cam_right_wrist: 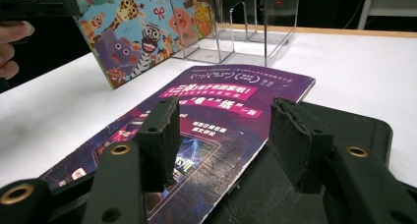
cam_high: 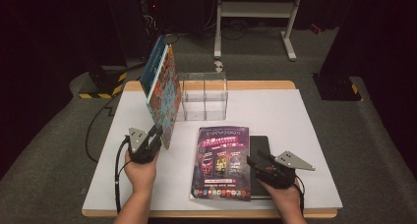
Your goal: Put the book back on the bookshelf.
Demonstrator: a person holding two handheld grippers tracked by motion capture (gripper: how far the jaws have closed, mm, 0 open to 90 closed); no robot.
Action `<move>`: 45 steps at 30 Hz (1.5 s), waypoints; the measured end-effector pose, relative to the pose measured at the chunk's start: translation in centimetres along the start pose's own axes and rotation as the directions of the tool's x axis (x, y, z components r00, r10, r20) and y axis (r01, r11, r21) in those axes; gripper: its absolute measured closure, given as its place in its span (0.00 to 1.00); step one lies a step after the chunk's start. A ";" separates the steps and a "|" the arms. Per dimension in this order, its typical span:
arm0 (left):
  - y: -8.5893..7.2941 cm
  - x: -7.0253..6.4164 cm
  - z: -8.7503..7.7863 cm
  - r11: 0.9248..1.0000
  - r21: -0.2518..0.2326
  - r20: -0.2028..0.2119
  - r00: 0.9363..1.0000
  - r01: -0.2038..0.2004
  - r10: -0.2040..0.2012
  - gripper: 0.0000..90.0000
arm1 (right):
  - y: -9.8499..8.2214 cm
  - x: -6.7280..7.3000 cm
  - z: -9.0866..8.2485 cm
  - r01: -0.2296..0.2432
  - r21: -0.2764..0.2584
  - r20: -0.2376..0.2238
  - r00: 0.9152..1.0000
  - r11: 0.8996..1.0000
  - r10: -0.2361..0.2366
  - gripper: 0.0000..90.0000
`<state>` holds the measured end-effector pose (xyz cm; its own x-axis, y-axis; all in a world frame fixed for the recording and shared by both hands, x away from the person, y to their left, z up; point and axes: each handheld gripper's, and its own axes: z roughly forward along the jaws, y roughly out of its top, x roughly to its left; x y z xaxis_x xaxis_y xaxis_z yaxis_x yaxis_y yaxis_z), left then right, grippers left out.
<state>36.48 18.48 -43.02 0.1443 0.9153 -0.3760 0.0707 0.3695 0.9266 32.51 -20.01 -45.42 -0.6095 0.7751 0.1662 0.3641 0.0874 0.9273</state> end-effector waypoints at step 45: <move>-1.2 1.8 -1.6 0.994 0.105 0.062 0.998 -0.016 0.010 0.53 | -0.1 0.1 0.1 0.003 0.007 0.002 1.000 1.000 -0.003 0.50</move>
<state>35.07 19.95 -44.76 0.2055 0.9073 -0.3669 0.1719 0.3356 0.9262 32.49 -19.89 -45.51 -0.6094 0.7760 0.1624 0.3671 0.0947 0.9254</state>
